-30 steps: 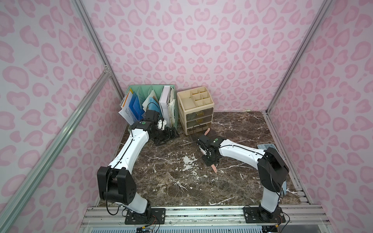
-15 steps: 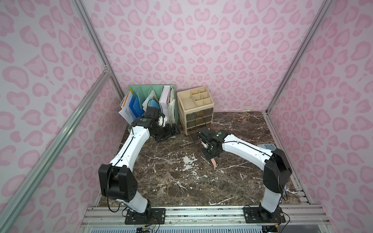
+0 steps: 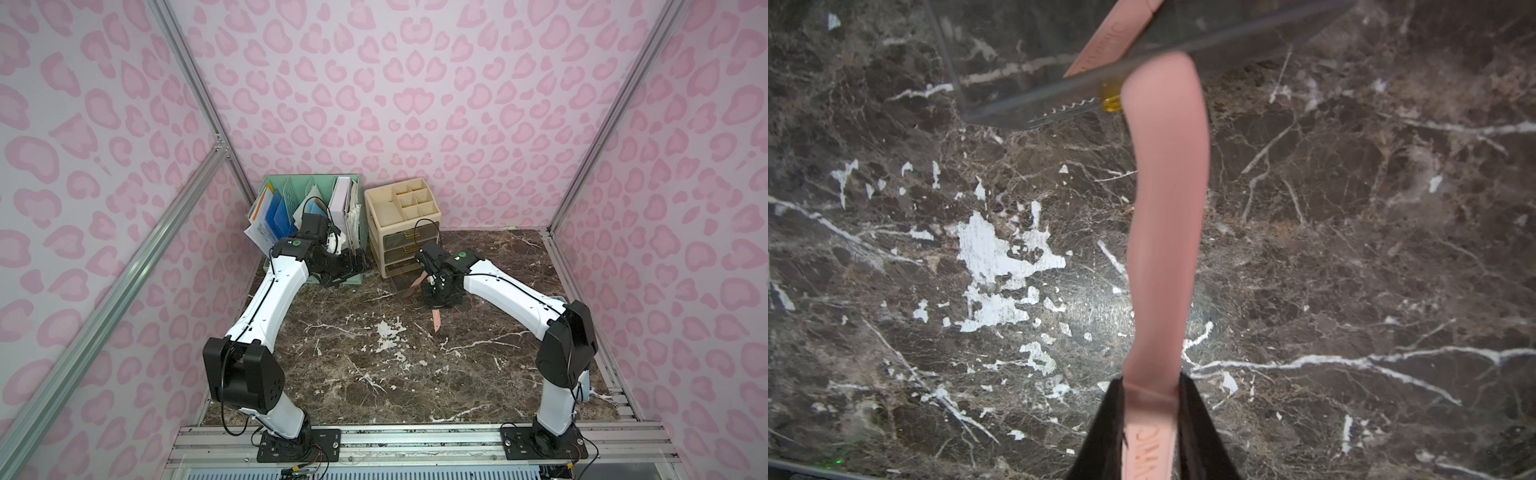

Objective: Place the fruit knives into the drawer by color
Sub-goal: Place the fruit knife in the drawer.

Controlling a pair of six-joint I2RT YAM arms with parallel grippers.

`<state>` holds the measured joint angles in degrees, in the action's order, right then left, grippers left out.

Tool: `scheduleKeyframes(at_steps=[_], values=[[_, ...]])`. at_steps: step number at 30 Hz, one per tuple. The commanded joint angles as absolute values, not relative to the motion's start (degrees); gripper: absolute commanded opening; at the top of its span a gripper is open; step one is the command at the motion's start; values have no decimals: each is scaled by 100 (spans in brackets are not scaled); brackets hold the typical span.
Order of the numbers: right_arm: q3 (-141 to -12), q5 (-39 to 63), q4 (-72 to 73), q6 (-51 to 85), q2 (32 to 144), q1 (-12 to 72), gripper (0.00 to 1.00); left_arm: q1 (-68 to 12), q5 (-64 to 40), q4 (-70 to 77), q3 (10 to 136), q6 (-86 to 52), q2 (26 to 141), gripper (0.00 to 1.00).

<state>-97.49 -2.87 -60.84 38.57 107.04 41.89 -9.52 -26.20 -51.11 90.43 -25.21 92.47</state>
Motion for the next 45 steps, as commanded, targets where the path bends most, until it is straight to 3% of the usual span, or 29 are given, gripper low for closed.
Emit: scheduleKeyframes(at_steps=[1,20,31,45], values=[[-9687,32,-5980,4535,10591,4058,22,-954,-2671,-5209,9127,-2487,9281,99],[-10353,801,-5419,6985,11034,3580,23,-968,-2711,-5190,9035,-2452,9044,99],[-9697,1484,-4008,8875,11089,3472,24,-984,-2765,-5105,9273,-2359,9136,99],[-10010,1446,-3609,9006,11610,3183,23,-983,-2786,-5128,9580,-2316,9413,98]])
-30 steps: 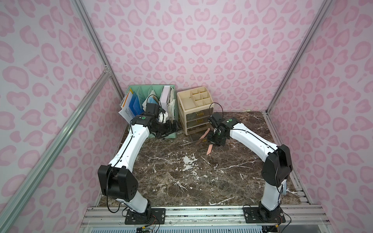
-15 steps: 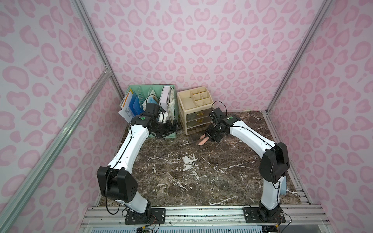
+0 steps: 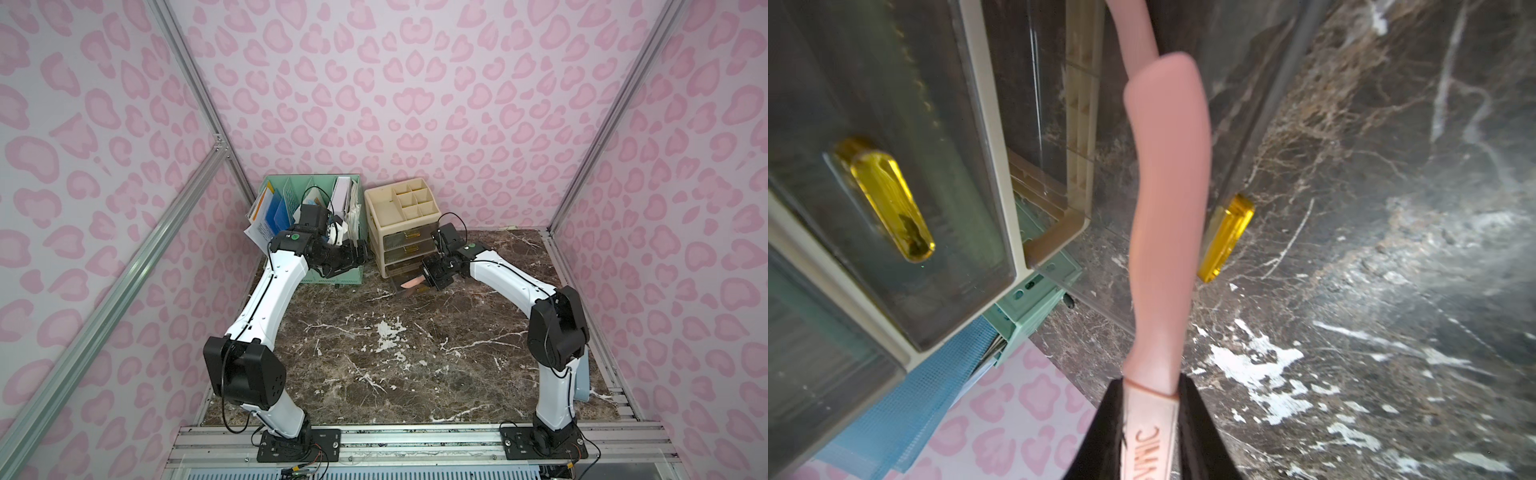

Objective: Place the fruit knives into the drawer by color
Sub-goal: Place the fruit knife in the drawer.

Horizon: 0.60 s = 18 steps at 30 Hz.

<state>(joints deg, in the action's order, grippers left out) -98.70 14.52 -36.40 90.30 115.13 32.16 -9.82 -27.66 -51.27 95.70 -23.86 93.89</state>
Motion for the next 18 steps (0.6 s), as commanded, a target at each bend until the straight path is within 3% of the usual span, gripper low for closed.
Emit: scheduleKeyframes(at_steps=[1,18], values=[[-10056,1457,-3617,8998,11664,3165,23,-980,-2786,-5125,9580,-2316,9433,99],[-11109,1635,-3823,8565,12478,2989,33,-980,-2753,-5151,9977,-2392,9727,98]])
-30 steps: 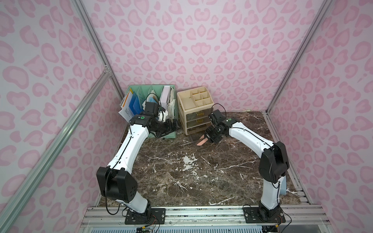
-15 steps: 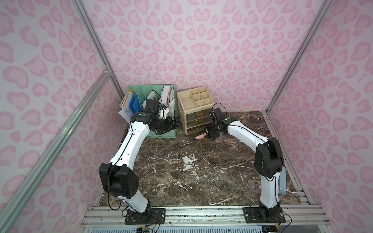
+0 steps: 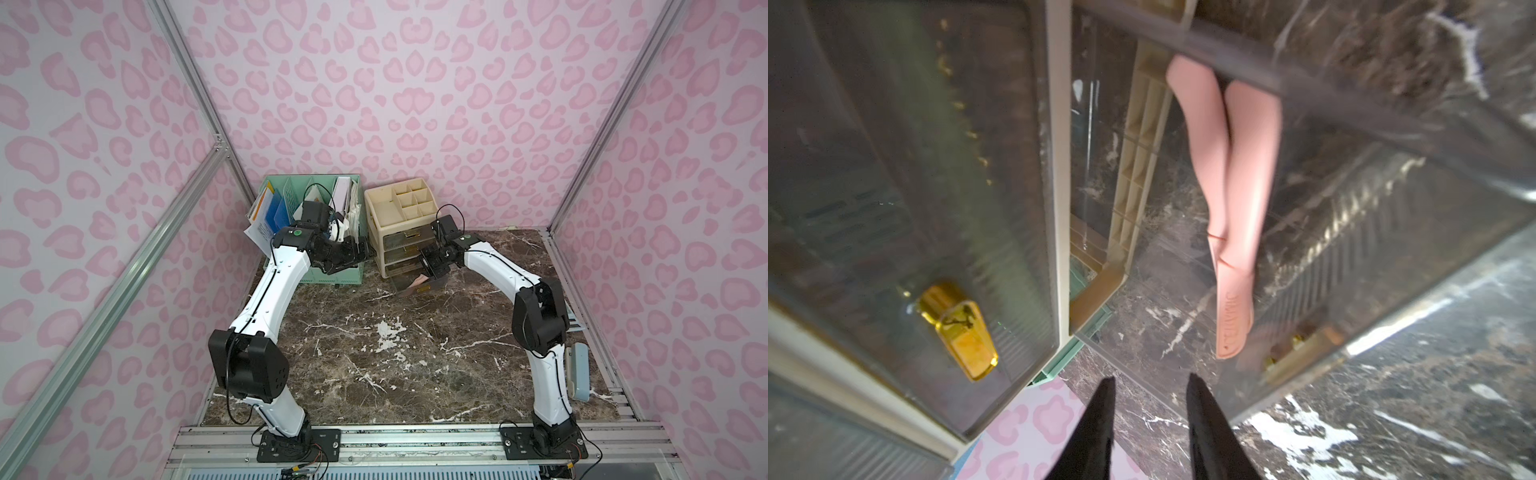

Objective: Place the fruit knives into the drawer by color
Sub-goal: Place the fruit knife in the drawer.

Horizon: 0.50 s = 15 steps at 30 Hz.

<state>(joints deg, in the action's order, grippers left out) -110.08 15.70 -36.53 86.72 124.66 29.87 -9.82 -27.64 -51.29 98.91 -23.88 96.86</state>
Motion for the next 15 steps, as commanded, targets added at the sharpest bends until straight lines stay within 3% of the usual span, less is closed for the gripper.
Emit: scheduleKeyframes(at_steps=[1,9,15], values=[[-11086,1630,-3816,8569,12460,2998,33,-984,-2748,-5149,10010,-2415,9752,99],[-10740,1528,-3612,8352,11871,3135,32,-984,-2652,-5116,10686,-2842,10112,98],[-8900,1562,-2638,8062,10497,3243,28,-1032,-2441,-5548,12018,-3331,10815,94]])
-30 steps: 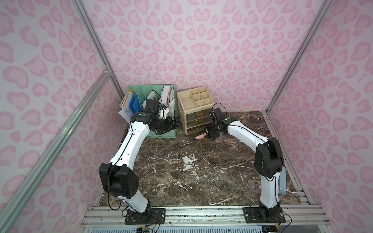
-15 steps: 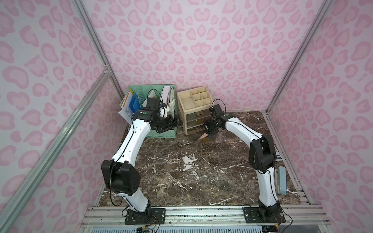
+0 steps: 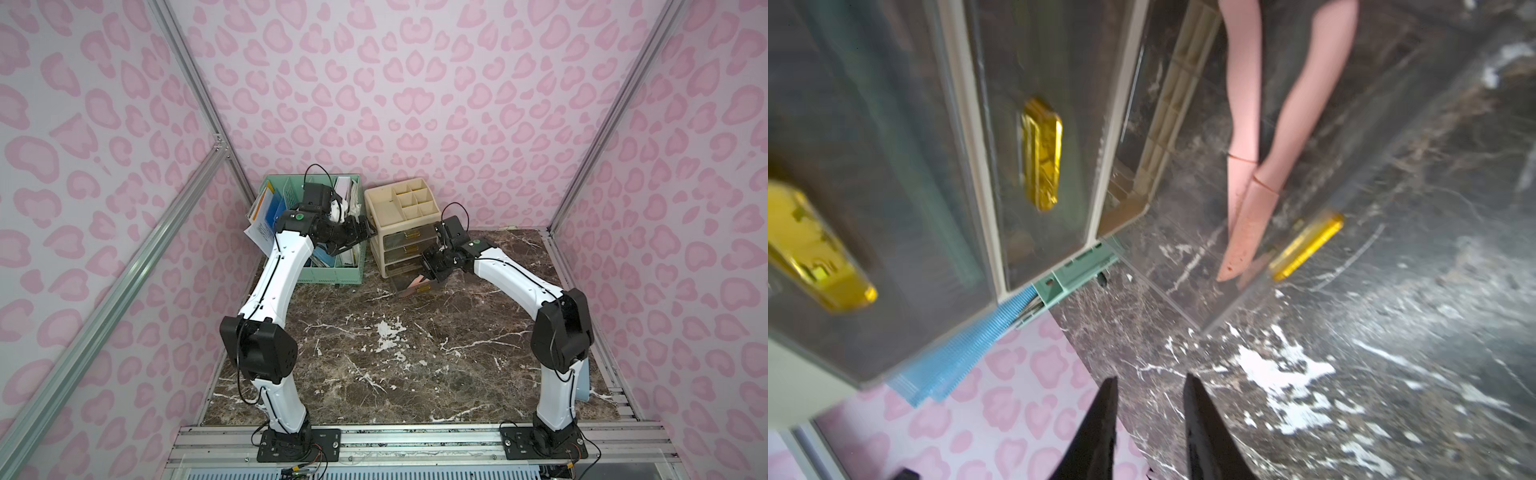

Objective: Place the fruit knives into the drawer by color
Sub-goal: Place the fruit knife in the drawer, then close the drawer in the storage box.

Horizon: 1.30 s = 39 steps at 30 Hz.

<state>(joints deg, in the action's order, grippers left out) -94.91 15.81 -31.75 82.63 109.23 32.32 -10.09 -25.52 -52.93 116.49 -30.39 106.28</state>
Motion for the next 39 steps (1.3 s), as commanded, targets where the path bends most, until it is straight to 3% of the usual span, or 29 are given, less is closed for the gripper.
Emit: scheduleKeyframes(at_steps=[1,8,13,25,39], values=[[-8519,1581,-2452,7982,10242,3237,26,-1062,-2471,-5591,12233,-3373,10933,93],[-6164,1870,-1089,7728,9010,3129,7,-1237,-2249,-6337,13856,-3499,11962,76],[-5369,1930,-341,7597,8703,3086,2,-1341,-2036,-6435,14264,-3568,12363,60],[-4733,1948,750,7526,8724,3015,1,-1440,-1574,-5930,14794,-3498,12995,60],[-4927,2350,1680,7559,9995,2717,0,-1495,-1538,-6244,14906,-3292,13186,60]])
